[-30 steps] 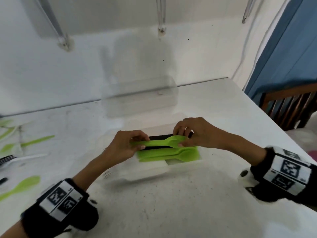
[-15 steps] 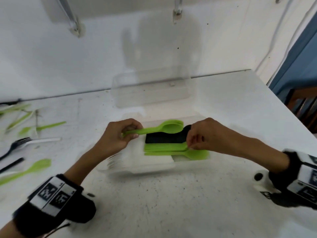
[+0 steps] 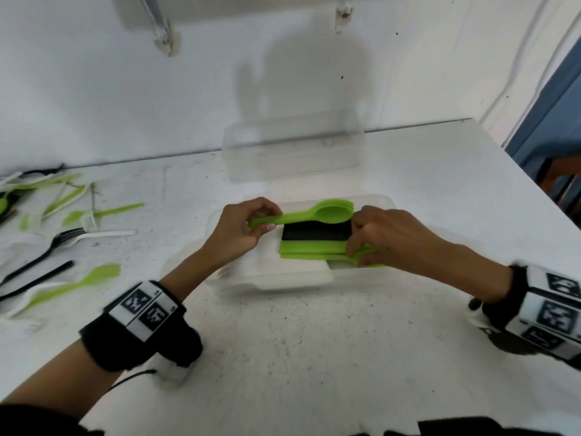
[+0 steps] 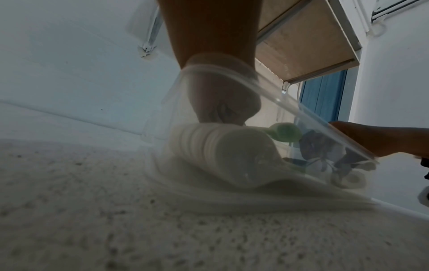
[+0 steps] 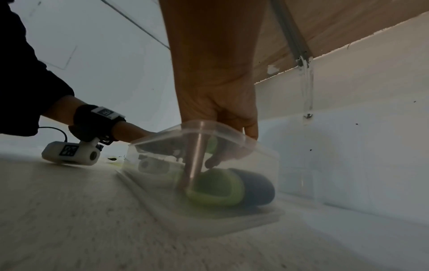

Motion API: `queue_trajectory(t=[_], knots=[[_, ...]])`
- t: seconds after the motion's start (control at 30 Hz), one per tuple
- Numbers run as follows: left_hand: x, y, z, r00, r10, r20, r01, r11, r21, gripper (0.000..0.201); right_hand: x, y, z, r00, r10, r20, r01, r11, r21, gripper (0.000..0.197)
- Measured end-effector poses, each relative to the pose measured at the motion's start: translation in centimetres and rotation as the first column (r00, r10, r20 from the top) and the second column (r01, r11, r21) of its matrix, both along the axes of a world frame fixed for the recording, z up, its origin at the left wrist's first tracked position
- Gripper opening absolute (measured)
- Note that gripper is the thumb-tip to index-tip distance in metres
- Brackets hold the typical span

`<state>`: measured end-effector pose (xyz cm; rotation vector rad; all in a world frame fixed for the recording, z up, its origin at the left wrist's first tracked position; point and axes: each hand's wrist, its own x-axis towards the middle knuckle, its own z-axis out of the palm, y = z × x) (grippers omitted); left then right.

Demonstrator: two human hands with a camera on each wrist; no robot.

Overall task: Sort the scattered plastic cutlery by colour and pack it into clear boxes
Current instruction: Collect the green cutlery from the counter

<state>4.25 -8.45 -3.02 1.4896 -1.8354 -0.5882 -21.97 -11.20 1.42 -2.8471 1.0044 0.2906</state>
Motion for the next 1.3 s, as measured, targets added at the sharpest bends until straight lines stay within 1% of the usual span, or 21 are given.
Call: queue_trajectory(t=[0.07,0.17,0.23,0.33,0.47,0.5,0.6,0.67,0.83,0.97,1.03,1.13,1.3], knots=[[-0.1,0.1,0.1,1.0,0.001,0.007,-0.001,1.0,-0.005,0.023,0.0,0.0,0.0,1.0,-0.003,0.016,0.002,1.0,0.005,0.027],[-0.1,-0.1,0.0,1.0,0.006,0.017,-0.006,1.0,-0.02,0.024,-0.4,-0.2,-0.5,0.995,-0.018,0.096,0.011,0.997,0.074,0.027],[-0.1,-0.2,0.1,1.0,0.026,-0.004,-0.026,0.999,-0.032,0.023,-0.3,-0.3,-0.7,0.994,-0.021,0.109,0.012,0.996,0.088,0.028],[-0.1,-0.1,0.3,0.997,0.037,-0.069,-0.041,0.998,-0.049,0.021,-0.1,-0.4,-0.9,0.994,0.0,0.105,-0.008,0.997,0.073,0.031],[-0.2,-0.1,0.2,0.996,0.024,-0.089,-0.028,0.999,-0.046,0.024,-0.1,-0.6,-0.9,0.996,0.023,0.086,-0.029,0.997,0.075,0.033],[-0.2,-0.1,0.2,0.995,0.026,-0.099,-0.031,0.998,-0.046,0.025,0.0,-0.6,-1.0,0.997,0.027,0.075,-0.033,0.997,0.073,0.03],[-0.1,-0.2,0.2,0.988,0.043,-0.145,-0.052,0.997,-0.056,0.033,0.1,-0.9,-1.2,0.999,0.018,0.036,-0.02,0.998,0.058,0.015],[0.0,-0.3,0.2,0.985,0.047,-0.167,-0.058,0.996,-0.061,0.035,0.0,-1.0,-1.3,1.0,0.011,0.028,-0.013,0.999,0.049,0.012],[-0.1,-0.3,0.2,0.984,0.034,-0.177,-0.045,0.997,-0.056,0.035,0.0,-0.9,-1.2,0.999,0.026,0.022,-0.026,1.0,0.001,0.013],[-0.1,-0.3,0.2,0.985,0.034,-0.167,-0.044,0.997,-0.06,0.034,0.0,-0.7,-1.3,0.998,0.067,-0.017,-0.067,0.997,-0.026,0.024],[-0.1,-0.3,0.2,0.985,0.034,-0.17,-0.044,0.997,-0.057,0.035,0.0,-0.8,-1.5,0.998,0.065,0.009,-0.064,0.998,-0.027,0.021],[-0.1,-0.2,0.2,0.983,0.034,-0.182,-0.045,0.998,-0.055,0.034,0.1,-1.0,-1.5,0.995,0.054,0.09,-0.054,0.999,0.004,0.016],[-0.1,-0.2,0.4,0.978,0.012,-0.209,-0.023,0.998,-0.051,0.031,-0.2,-1.7,-1.2,0.982,-0.025,0.189,0.023,1.0,0.013,0.013]])
